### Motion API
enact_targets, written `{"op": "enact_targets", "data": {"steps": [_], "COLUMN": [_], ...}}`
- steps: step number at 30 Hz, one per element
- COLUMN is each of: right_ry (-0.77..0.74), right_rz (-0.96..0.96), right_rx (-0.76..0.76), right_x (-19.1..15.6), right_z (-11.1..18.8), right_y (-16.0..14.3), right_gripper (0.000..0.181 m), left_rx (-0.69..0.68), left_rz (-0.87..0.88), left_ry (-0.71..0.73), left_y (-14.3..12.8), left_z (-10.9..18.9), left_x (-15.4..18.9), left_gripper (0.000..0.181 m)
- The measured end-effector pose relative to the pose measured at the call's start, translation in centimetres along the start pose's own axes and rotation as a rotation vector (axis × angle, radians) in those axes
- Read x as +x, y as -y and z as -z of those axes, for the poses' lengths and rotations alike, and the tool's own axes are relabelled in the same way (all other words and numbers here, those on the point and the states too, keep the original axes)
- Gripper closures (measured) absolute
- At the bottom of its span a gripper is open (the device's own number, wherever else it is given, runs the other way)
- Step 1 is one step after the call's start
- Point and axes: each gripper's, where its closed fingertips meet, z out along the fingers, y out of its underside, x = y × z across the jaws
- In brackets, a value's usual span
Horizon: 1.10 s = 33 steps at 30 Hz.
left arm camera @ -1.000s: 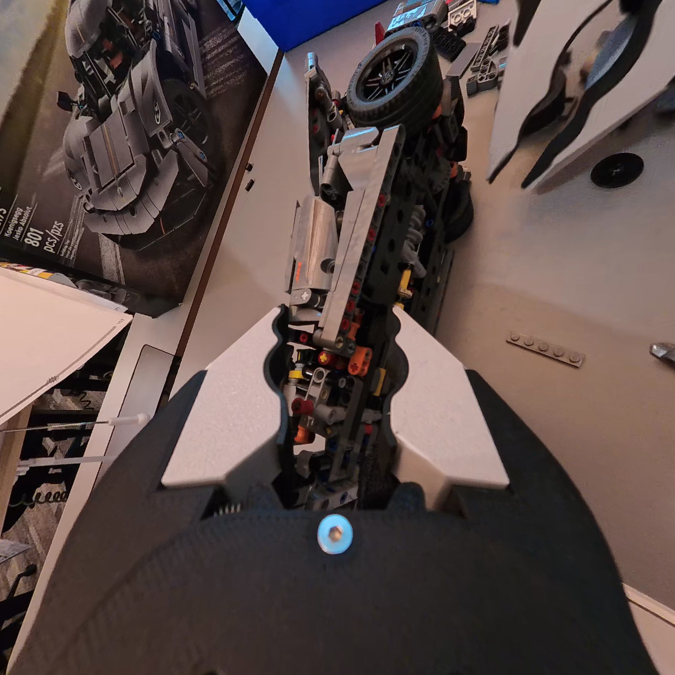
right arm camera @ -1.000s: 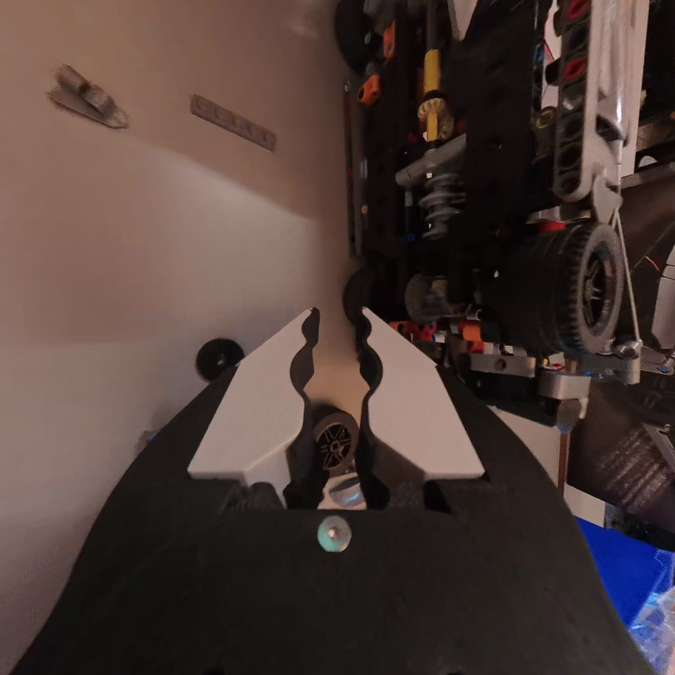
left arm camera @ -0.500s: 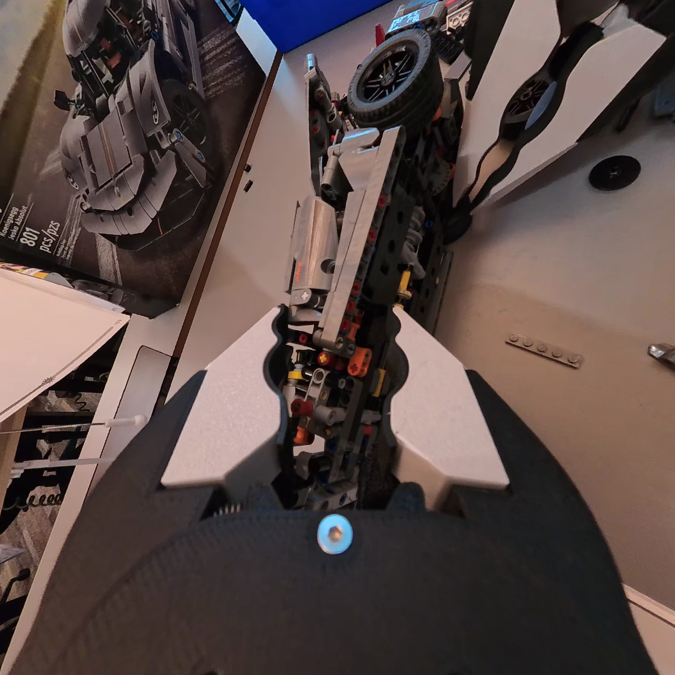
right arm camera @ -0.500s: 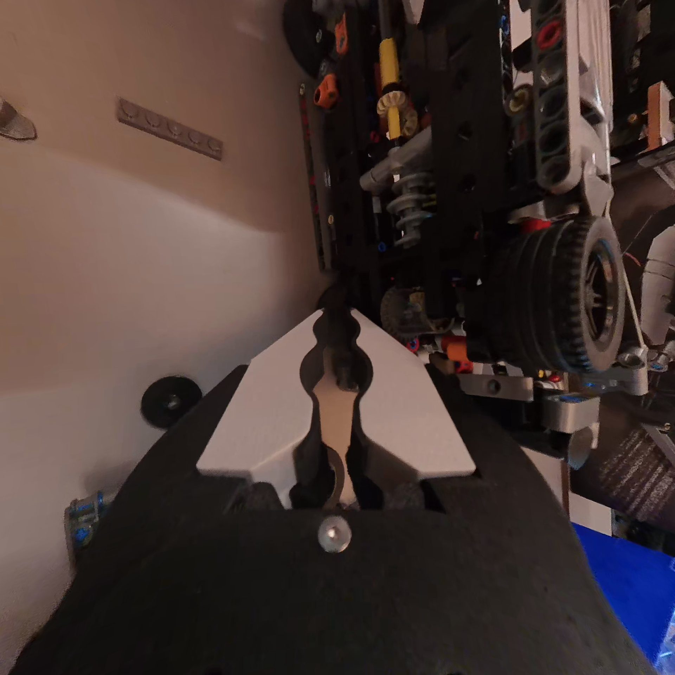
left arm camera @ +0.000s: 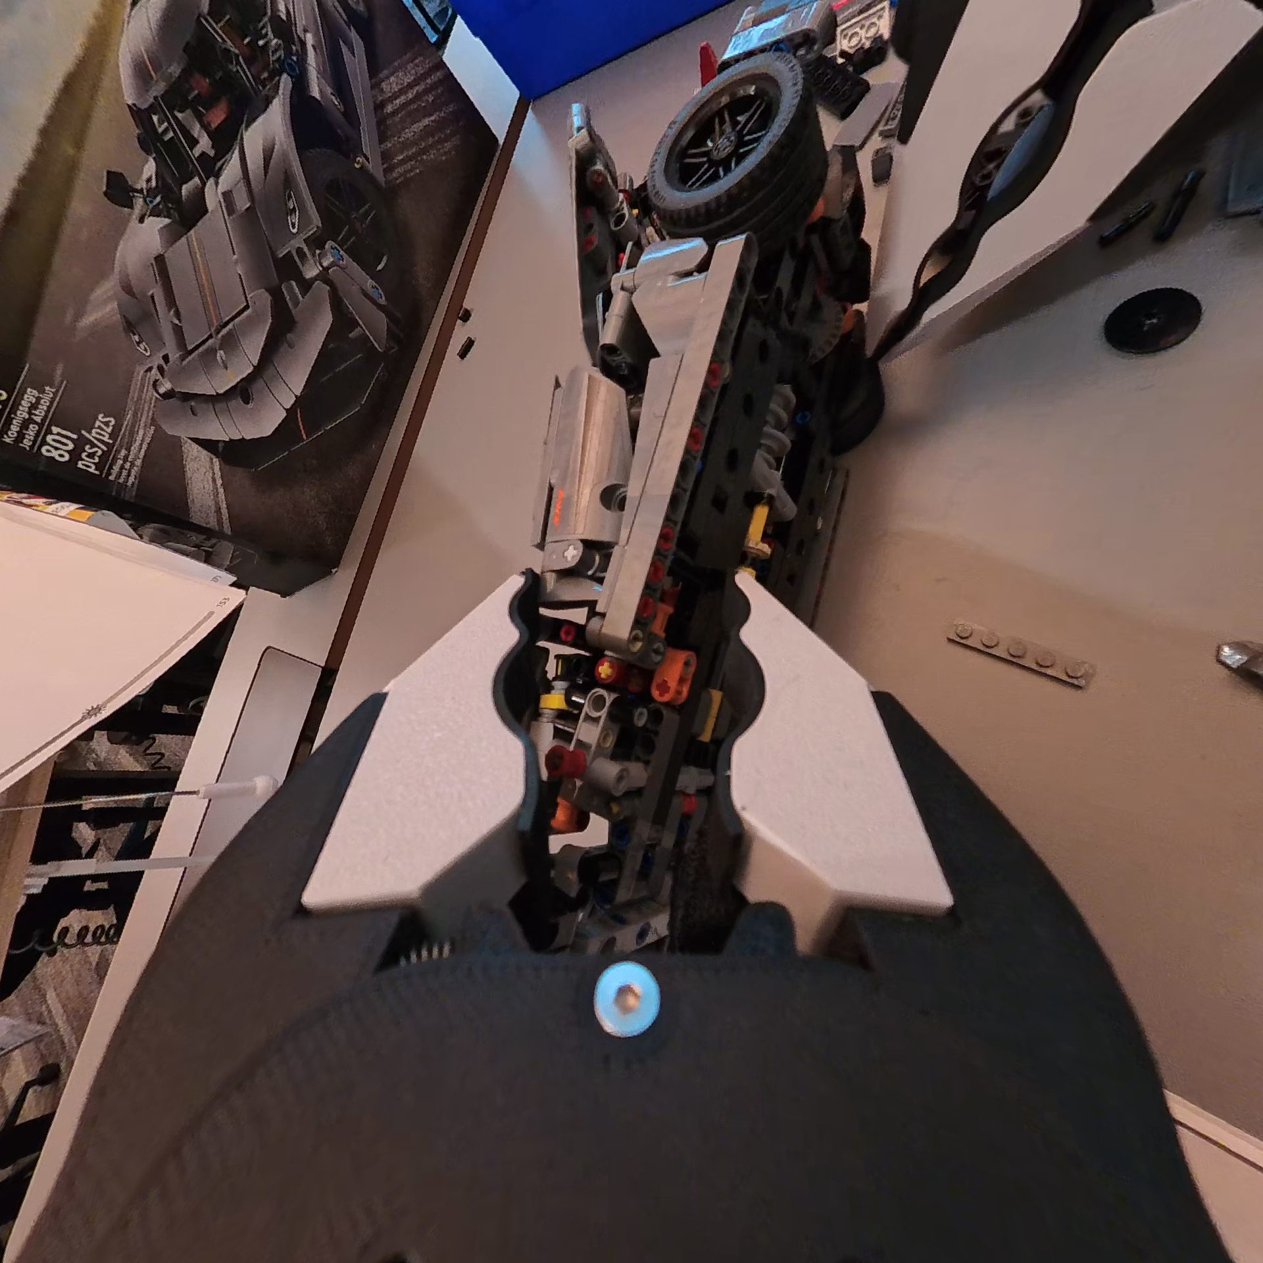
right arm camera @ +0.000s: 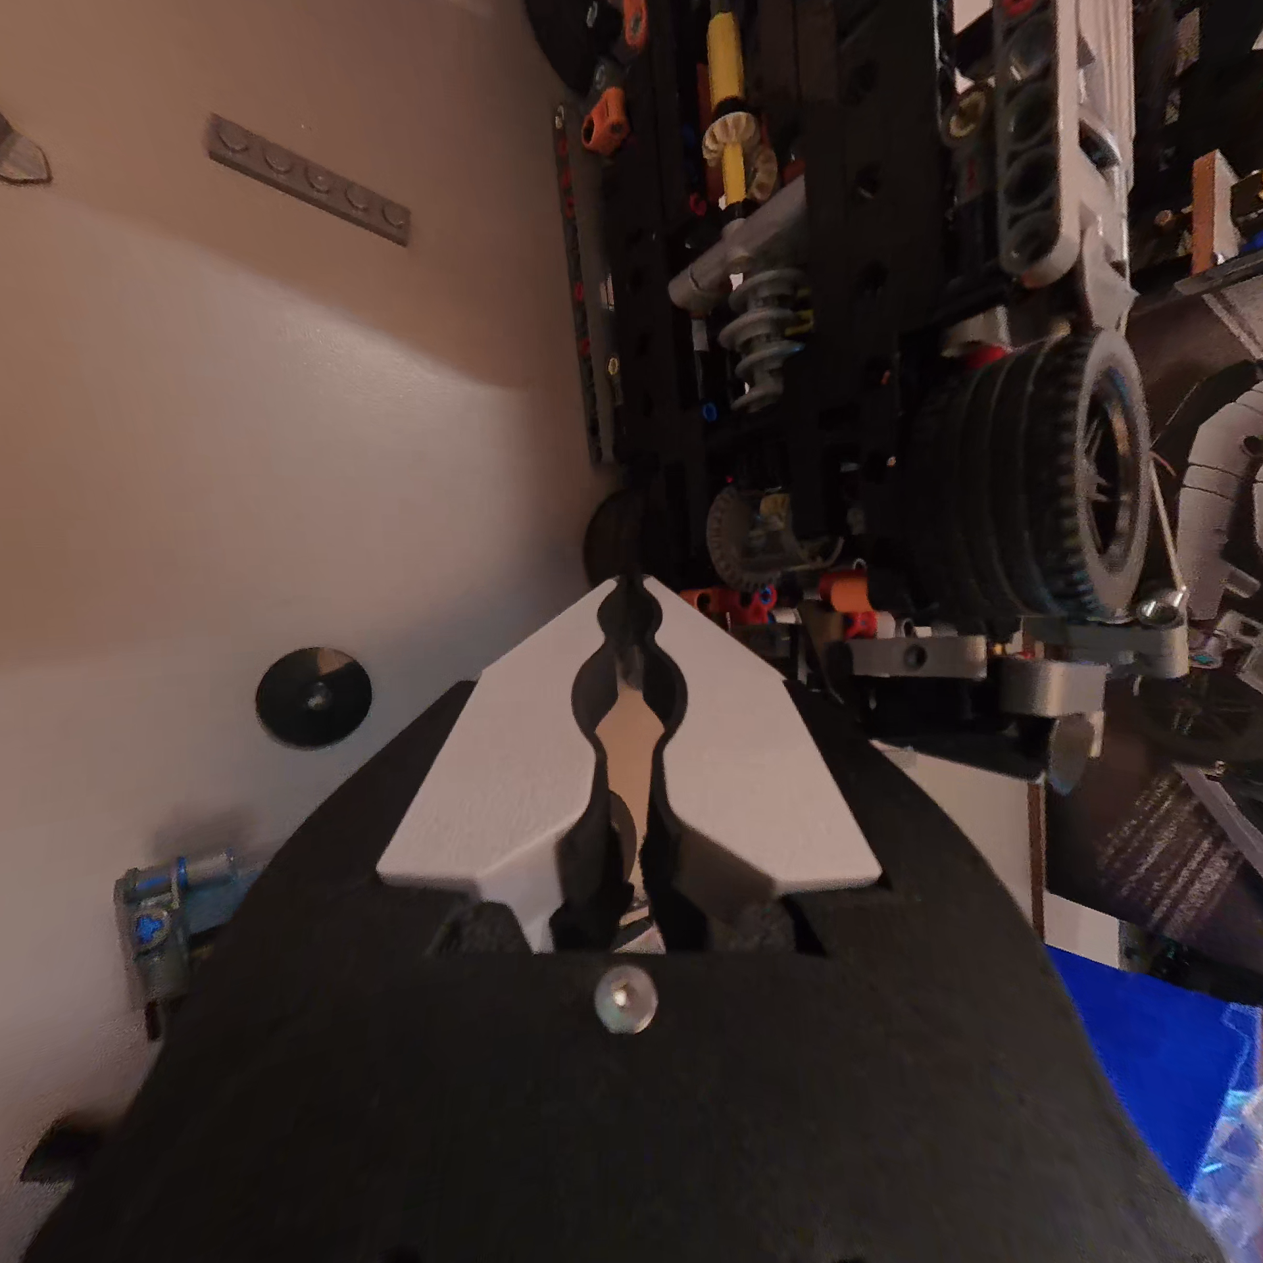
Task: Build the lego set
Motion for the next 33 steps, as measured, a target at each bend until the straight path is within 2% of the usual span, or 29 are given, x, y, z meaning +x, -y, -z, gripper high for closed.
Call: {"op": "enact_targets", "data": {"steps": [11, 28, 33], "right_ry": [0.022, 0.041, 0.024], "right_rz": [-0.009, 0.01, -0.009], "right_rx": [0.012, 0.019, 0.068], "right_x": [-0.2, -1.0, -0.4], "right_z": [-0.2, -1.9, -0.5], "right_y": [-0.9, 1.4, 1.4], "right_gripper": [0.181, 0.181, 0.181], "left_rx": [-0.004, -0.013, 0.002], "left_rz": [0.02, 0.015, 0.03], "left_ry": [-0.032, -0.006, -0.026], "left_y": [-0.3, -0.5, -0.3], "left_z": [0.4, 0.3, 0.5], "left_x": [-0.1, -0.3, -0.2], "left_gripper": [0.129, 0.131, 0.13]}}
